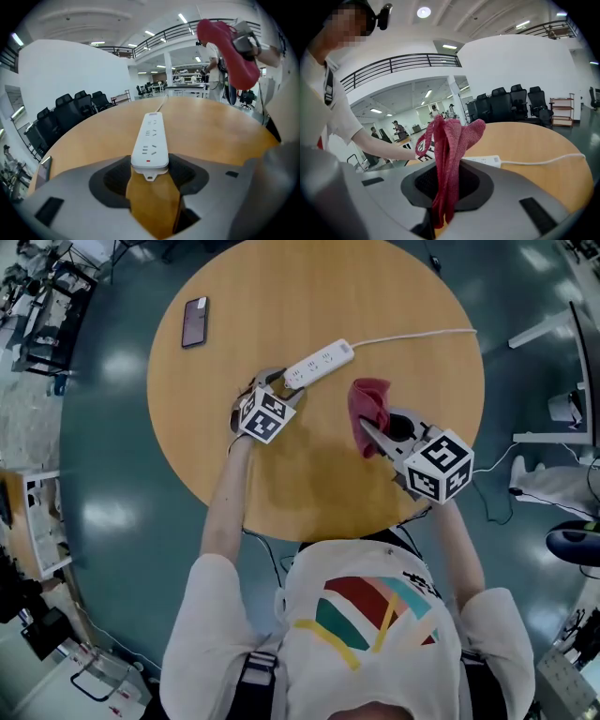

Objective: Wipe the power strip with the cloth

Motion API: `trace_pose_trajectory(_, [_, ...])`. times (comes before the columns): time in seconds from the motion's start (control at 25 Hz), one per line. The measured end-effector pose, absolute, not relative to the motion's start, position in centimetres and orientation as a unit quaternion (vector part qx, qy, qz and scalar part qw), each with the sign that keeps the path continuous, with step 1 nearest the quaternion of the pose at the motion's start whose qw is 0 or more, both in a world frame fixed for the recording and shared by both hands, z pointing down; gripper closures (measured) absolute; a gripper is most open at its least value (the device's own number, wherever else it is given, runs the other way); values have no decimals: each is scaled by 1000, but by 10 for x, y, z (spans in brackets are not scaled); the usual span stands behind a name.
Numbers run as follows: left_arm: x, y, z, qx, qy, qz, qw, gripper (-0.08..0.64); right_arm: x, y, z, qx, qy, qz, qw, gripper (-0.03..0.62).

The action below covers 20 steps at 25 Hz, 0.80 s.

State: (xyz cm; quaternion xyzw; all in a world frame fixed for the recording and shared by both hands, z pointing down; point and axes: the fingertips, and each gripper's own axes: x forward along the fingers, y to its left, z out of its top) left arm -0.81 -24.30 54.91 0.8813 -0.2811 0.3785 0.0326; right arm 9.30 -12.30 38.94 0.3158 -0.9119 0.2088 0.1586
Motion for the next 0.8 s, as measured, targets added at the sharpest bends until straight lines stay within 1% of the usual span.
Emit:
trace_pose_trajectory(0.12, [-1,-239,553,900,-272,338,38,270,67,-165,404,268,-923,201,192,554])
trace_pose_trajectory(0.2, [1,-243,552,908,-264,323,51,270,44,-197,422,227,-924,219,217,553])
trace_pose_trajectory(0.32, [0,-261,548,911,-252,324,50,270,6,-245,461,179,-907,283,256,552])
trace_pose_trajectory(0.4, [0,-260,559,910,-251,327,49,270,-15,-258,500,153,-890,316,290,553])
trace_pose_trajectory(0.48, [-4,-257,569,908,-254,328,56,270,-33,-265,533,133,-876,325,332,553])
trace_pose_trajectory(0.56, [-12,-260,572,907,-255,329,59,270,-46,-273,547,125,-868,318,361,552])
trace_pose_trajectory(0.64, [-20,-264,572,907,-254,330,61,270,-54,-279,549,124,-867,311,370,553])
trace_pose_trajectory(0.8, [-29,-268,573,905,-256,333,65,270,-62,-284,550,123,-867,322,359,552])
